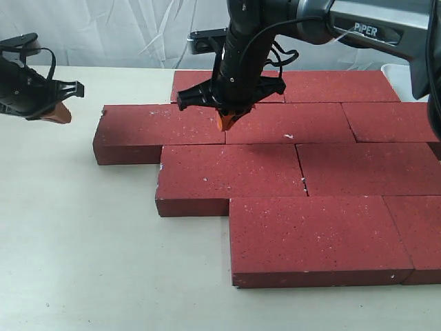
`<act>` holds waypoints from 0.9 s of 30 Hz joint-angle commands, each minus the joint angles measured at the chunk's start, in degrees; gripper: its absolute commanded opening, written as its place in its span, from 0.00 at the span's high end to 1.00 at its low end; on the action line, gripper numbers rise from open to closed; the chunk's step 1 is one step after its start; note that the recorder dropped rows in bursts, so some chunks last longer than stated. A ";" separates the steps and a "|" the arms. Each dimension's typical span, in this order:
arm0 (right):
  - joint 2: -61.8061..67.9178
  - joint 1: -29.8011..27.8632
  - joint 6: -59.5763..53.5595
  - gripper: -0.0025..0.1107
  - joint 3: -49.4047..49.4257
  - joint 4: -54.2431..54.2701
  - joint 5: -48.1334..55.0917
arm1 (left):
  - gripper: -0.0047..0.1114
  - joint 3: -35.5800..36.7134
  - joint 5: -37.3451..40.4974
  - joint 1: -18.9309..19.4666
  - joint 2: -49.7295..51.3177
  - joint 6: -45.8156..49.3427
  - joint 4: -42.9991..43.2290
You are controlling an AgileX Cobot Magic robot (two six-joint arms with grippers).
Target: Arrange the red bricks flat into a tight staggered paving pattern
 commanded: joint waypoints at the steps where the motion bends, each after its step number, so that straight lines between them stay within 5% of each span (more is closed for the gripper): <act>1: -1.32 -0.17 0.08 0.99 -0.30 2.24 1.71 | 0.96 0.55 2.56 -1.72 -4.31 -3.98 3.44; 9: -6.47 -0.17 0.08 0.99 0.71 6.93 7.30 | 0.96 7.20 4.07 -10.59 -17.51 -16.91 20.50; 15: -15.42 -0.40 0.08 0.99 12.14 6.49 1.15 | 0.96 13.15 3.96 -10.94 -29.89 -16.91 21.11; 27: -33.34 -12.27 -0.05 0.99 34.49 5.58 -6.62 | 0.96 21.45 4.17 -10.94 -44.66 -16.91 20.62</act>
